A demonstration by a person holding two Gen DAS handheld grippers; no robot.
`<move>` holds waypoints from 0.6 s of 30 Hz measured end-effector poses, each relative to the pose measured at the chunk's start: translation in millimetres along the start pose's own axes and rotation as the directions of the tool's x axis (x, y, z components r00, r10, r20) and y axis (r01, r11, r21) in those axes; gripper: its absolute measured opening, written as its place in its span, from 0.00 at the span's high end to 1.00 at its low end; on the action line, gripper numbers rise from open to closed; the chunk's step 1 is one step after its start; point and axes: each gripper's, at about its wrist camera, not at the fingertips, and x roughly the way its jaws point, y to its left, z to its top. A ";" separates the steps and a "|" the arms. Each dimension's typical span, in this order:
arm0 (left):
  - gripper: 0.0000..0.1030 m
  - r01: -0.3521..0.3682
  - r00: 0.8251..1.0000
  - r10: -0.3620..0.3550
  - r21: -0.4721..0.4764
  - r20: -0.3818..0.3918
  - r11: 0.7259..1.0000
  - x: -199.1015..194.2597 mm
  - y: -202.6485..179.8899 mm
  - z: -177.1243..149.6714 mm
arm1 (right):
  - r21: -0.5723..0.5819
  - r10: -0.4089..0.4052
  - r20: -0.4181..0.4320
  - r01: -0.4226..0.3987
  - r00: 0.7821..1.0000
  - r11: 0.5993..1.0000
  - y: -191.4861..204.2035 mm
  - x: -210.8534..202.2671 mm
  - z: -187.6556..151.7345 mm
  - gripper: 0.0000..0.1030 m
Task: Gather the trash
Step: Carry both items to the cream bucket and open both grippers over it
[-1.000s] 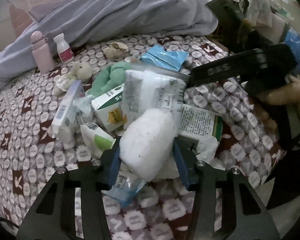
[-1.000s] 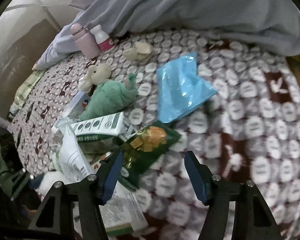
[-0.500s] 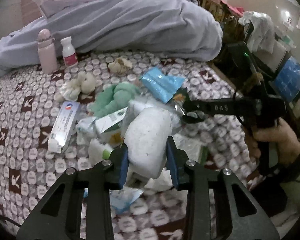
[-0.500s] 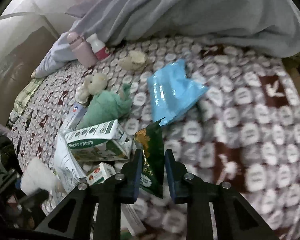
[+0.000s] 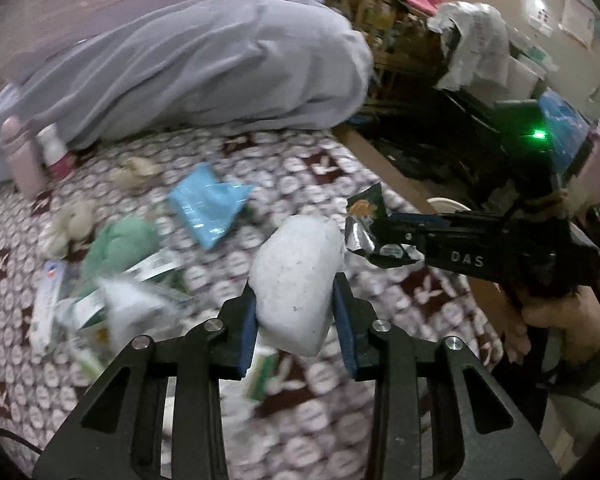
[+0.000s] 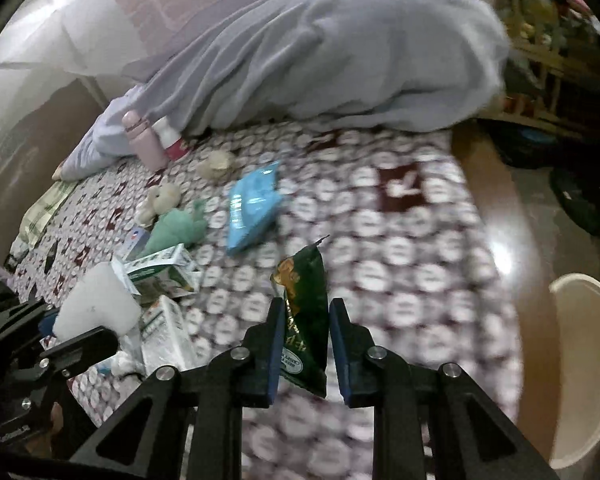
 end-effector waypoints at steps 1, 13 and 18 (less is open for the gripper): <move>0.69 0.004 1.000 -0.004 0.006 -0.003 1.000 4.3 -7.2 2.2 | 0.012 -0.008 0.009 0.008 1.000 1.000 -9.8 -7.0 -2.2 0.79; 0.69 0.076 0.996 -0.072 0.083 -0.056 0.994 53.2 -100.8 29.6 | 0.145 -0.135 0.061 0.125 0.989 0.982 -115.3 -73.1 -29.6 0.79; 0.69 0.127 0.989 -0.118 0.107 -0.087 0.986 78.8 -141.2 40.1 | 0.241 -0.192 0.049 0.175 0.980 0.955 -166.3 -90.6 -50.8 0.79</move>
